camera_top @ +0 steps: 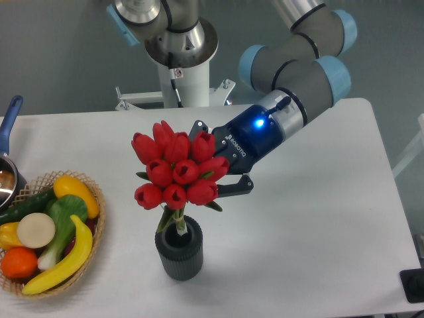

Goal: Insert the flowers into the vase
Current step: 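Lower the tulip stems down into the grey vase opening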

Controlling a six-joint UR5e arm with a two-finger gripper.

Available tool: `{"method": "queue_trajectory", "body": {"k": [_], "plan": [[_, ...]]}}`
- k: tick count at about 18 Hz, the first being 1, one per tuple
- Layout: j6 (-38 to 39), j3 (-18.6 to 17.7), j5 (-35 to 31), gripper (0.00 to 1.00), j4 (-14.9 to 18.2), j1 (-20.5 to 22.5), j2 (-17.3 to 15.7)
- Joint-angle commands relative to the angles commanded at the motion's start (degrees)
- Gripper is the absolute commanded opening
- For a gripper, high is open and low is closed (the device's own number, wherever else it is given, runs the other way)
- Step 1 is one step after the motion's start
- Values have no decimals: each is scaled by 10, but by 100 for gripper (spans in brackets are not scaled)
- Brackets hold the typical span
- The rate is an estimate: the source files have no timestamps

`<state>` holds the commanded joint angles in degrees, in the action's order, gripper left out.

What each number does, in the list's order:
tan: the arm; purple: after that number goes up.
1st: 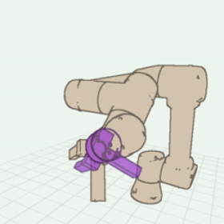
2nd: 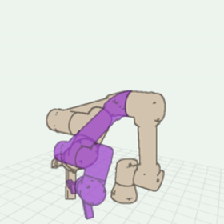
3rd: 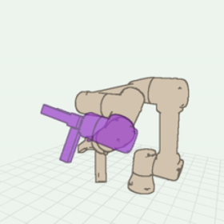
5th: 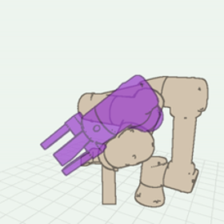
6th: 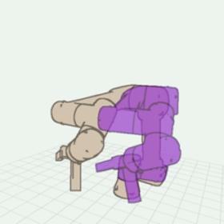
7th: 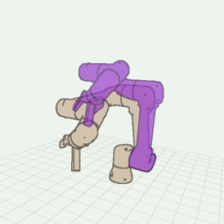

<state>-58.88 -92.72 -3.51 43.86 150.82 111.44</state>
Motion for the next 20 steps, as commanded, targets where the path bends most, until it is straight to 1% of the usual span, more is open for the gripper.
{"method": "queue_trajectory", "body": {"k": [3,4,6,11,13,17,20], "plan": [[-17,-1,-14,0,0,-10,18],[-24,-4,-28,0,0,-15,24],[-46,-18,-36,0,0,-22,29],[-98,-69,-48,0,0,-23,29],[-113,-83,-49,1,-1,-23,29],[-124,-98,-50,3,-1,-23,29],[-135,-98,-50,5,-1,-22,39]]}}
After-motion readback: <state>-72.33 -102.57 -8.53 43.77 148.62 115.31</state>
